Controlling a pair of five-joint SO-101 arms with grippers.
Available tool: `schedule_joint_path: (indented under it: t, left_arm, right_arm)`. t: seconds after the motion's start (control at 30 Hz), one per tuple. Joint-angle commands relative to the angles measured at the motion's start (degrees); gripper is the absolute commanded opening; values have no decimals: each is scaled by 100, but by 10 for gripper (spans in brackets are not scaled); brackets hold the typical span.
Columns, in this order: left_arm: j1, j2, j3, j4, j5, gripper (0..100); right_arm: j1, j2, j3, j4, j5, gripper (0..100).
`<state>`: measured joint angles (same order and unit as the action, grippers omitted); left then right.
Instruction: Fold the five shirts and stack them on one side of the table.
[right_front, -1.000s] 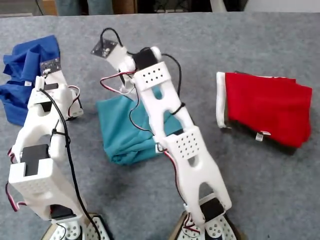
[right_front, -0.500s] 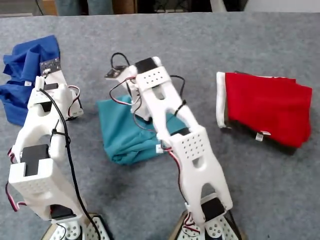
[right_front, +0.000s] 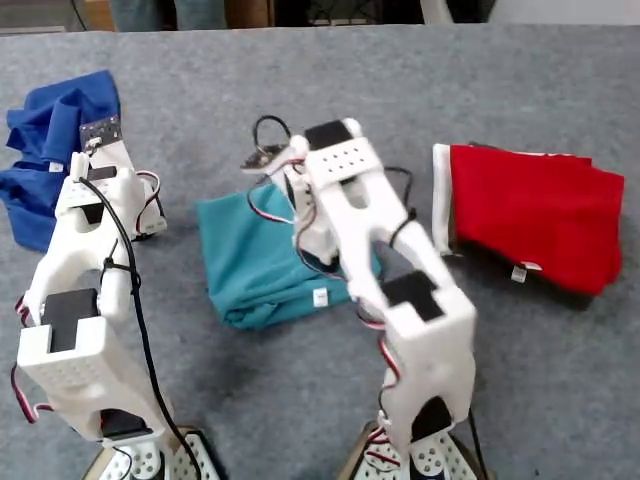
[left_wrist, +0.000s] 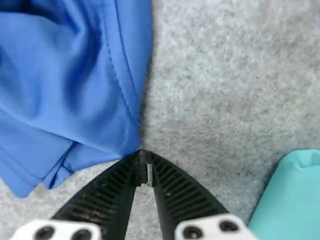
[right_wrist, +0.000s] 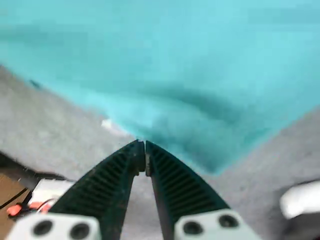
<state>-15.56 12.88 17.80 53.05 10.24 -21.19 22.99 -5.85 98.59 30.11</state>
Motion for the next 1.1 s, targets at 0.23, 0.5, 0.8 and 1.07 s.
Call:
schedule_joint_path:
  t: [0.23, 0.5, 0.8, 1.07]
  left_arm:
    - [-48, -53, -189, -9, -53, 32]
    - [-13, -53, -180, -26, -35, 32]
    - [-22, -53, -154, -26, -53, 32]
    - [-180, -53, -189, -26, -26, 32]
  right_arm:
    - [1134, -3521, 3055, -1319, 360, 14]
    - [484, -3600, 2967, -4185, 193, 15]
    - [387, -2105, 3064, -4519, -519, 14]
    - [615, -2229, 3442, -2549, 167, 13]
